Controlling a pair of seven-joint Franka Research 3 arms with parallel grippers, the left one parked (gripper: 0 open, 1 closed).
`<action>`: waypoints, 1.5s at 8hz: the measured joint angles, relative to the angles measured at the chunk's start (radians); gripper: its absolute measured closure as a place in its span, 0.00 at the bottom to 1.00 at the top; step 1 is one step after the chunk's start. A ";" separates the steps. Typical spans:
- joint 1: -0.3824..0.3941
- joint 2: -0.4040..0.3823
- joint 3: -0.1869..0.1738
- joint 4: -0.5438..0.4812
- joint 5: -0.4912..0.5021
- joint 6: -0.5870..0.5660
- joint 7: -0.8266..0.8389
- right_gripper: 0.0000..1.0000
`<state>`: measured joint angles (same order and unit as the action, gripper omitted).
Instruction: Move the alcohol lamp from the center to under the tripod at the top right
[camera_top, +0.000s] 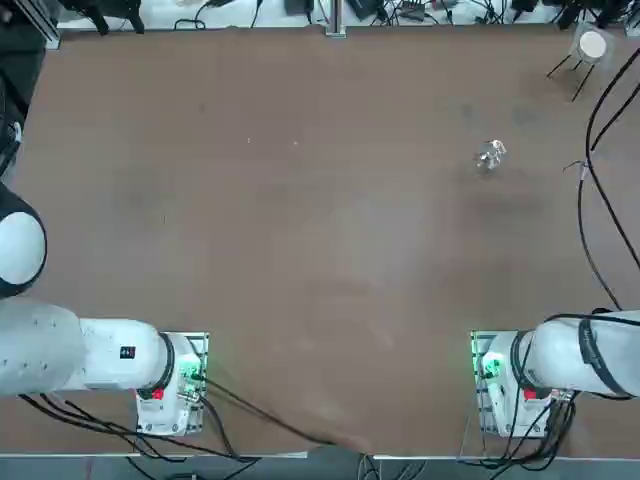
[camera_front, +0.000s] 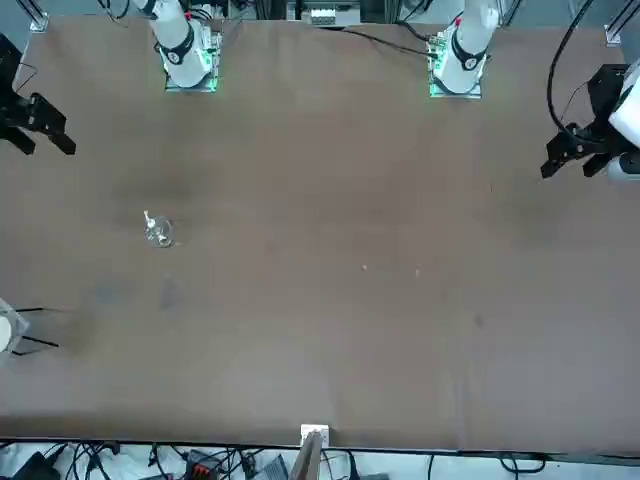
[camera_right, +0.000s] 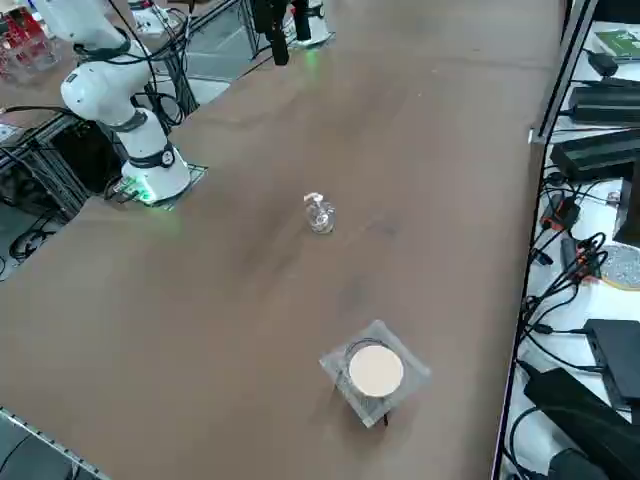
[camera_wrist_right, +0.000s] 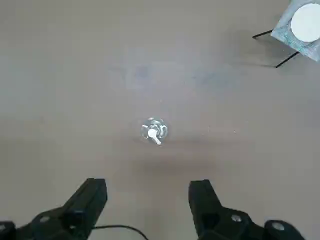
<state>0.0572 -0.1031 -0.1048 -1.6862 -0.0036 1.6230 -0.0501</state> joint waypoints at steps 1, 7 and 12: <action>0.001 0.000 0.000 0.000 0.000 0.000 0.000 0.00; 0.003 0.066 0.002 -0.018 0.000 0.038 0.000 0.00; 0.002 0.160 0.001 -0.319 0.000 0.498 0.000 0.00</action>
<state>0.0592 0.0565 -0.1036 -2.0050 -0.0035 2.1206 -0.0502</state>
